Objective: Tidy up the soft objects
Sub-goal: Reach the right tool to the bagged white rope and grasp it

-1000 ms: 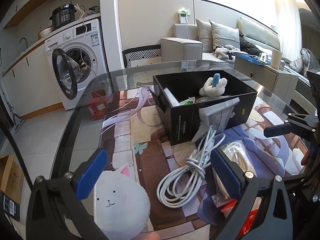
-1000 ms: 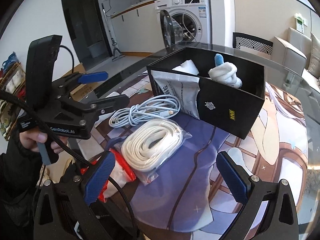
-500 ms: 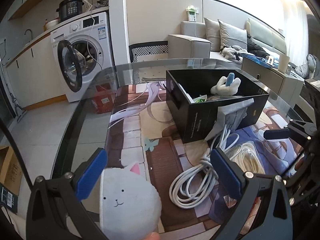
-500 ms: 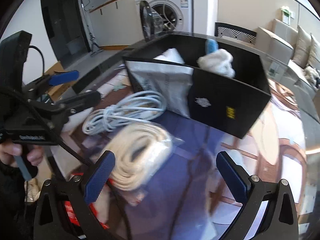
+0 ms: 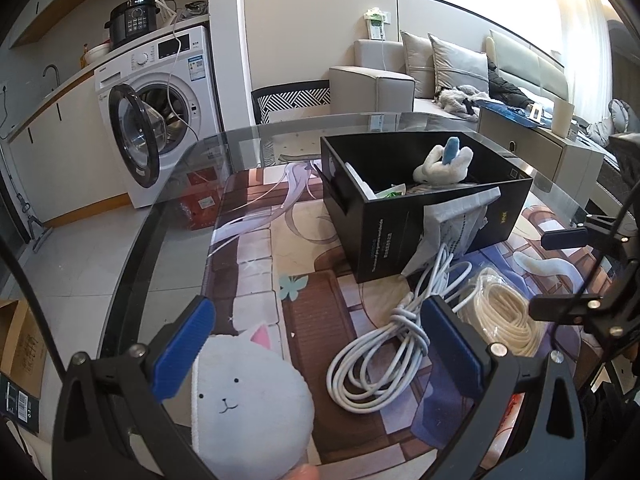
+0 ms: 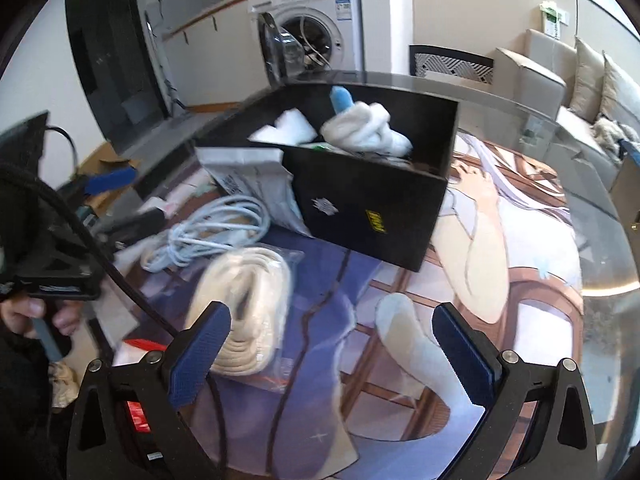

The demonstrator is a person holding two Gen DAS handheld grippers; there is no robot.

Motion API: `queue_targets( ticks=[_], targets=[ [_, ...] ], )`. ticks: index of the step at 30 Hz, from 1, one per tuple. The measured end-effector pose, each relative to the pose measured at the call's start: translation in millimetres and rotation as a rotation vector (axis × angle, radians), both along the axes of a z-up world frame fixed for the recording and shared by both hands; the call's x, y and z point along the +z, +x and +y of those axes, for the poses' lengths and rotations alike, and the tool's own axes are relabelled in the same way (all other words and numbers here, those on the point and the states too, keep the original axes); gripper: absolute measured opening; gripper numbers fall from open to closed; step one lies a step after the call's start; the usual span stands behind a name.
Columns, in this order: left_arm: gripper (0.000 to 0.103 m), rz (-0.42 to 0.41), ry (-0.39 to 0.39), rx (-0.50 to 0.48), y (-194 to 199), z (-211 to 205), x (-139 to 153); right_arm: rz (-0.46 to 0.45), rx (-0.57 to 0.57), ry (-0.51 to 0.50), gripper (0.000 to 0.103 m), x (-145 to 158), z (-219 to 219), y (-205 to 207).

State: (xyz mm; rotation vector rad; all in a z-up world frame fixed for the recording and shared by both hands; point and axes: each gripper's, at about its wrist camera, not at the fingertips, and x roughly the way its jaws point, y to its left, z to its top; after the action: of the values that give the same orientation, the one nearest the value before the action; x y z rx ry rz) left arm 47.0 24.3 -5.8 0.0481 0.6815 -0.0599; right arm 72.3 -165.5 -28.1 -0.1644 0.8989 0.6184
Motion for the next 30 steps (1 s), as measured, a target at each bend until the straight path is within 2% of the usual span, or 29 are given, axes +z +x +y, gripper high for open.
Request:
queue_targets(
  ticks=[4,9,14,19,24,26,30],
  targets=[
    [0.103,0.006,0.0,0.003,0.6,0.8,-1.3,0.019,0.051,0.027,0.102,0.7,14.7,-4.8],
    [0.103,0.007,-0.004,0.009,2.0,3.1,-3.0,0.032,0.07,-0.002,0.102,-7.5,38.1,-6.5],
    [0.103,0.019,-0.008,0.015,4.7,5.4,-7.2,0.018,0.029,-0.079,0.102,-17.9,44.1,-5.7],
    [0.103,0.017,-0.003,0.004,4.4,2.5,-6.2,0.027,-0.024,-0.078,0.102,-19.2,33.0,3.5],
    [0.103,0.022,-0.001,-0.001,4.4,-0.1,-7.0,0.015,-0.027,-0.091,0.102,-19.9,39.4,10.8],
    [0.103,0.024,0.001,-0.003,4.3,-1.0,-7.6,-0.002,-0.023,-0.103,0.098,-20.9,44.3,9.1],
    [0.103,0.024,0.002,-0.005,4.3,-1.4,-7.5,-0.036,-0.008,-0.132,0.078,-20.6,48.9,0.4]
  ],
)
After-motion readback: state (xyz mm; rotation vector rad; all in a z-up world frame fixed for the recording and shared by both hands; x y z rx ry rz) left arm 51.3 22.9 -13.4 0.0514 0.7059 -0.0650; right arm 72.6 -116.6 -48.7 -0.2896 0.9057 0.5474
